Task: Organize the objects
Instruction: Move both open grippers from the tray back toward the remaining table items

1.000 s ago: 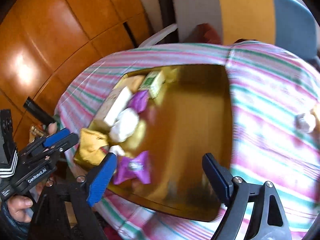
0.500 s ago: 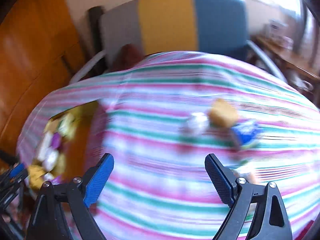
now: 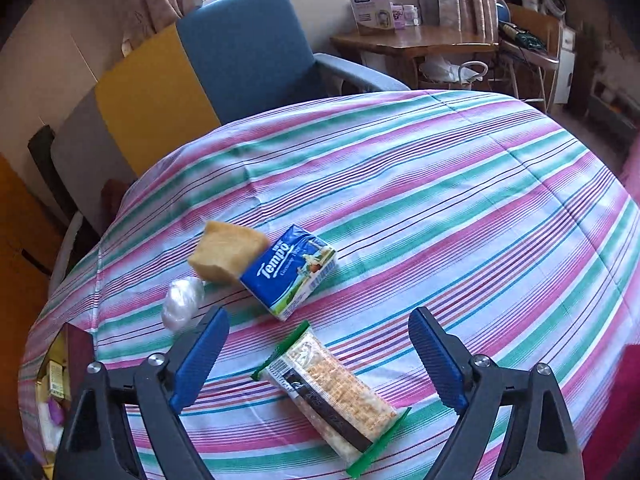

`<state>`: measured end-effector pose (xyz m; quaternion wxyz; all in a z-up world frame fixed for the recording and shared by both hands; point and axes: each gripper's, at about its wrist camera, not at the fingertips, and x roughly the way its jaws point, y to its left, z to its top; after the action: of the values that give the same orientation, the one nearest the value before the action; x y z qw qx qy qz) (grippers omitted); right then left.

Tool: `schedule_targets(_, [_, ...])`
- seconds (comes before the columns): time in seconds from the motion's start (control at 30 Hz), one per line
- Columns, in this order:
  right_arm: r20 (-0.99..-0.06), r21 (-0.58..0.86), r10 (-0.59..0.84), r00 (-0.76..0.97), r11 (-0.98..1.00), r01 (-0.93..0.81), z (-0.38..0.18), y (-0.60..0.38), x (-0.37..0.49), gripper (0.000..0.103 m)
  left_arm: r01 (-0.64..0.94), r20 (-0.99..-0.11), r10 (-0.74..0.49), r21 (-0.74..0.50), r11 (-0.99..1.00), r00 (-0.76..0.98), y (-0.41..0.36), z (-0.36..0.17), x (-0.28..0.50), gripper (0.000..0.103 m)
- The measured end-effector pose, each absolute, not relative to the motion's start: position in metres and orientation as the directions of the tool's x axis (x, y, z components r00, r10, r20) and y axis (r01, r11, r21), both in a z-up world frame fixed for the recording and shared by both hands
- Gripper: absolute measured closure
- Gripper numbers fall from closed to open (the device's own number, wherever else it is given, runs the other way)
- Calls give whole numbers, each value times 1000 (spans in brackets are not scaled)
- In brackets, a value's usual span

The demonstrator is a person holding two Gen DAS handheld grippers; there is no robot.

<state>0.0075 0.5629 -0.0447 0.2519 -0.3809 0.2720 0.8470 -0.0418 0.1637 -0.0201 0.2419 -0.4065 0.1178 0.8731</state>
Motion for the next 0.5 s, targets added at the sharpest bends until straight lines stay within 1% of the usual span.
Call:
schedule_targets(0.03, [-780, 272, 220, -585, -723, -635, -43, 561, 9, 8, -531, -773, 338, -1, -847, -537, 170, -21, -42, 56])
schedule_targets(0.23, [-773, 337, 215, -596, -657, -674, -46, 574, 24, 8, -582, -789, 373, -23, -813, -489, 210, -22, -43, 57])
schedule_targets(0.37, [-769, 417, 181, -613, -583, -697, -52, 587, 36, 7, -617, -802, 402, -53, -785, -443, 238, -25, -47, 57])
schedule_targets(0.5, [-768, 452, 156, -622, -556, -698, -55, 591, 39, 6, -641, -817, 421, -85, -763, -393, 270, -30, -55, 57])
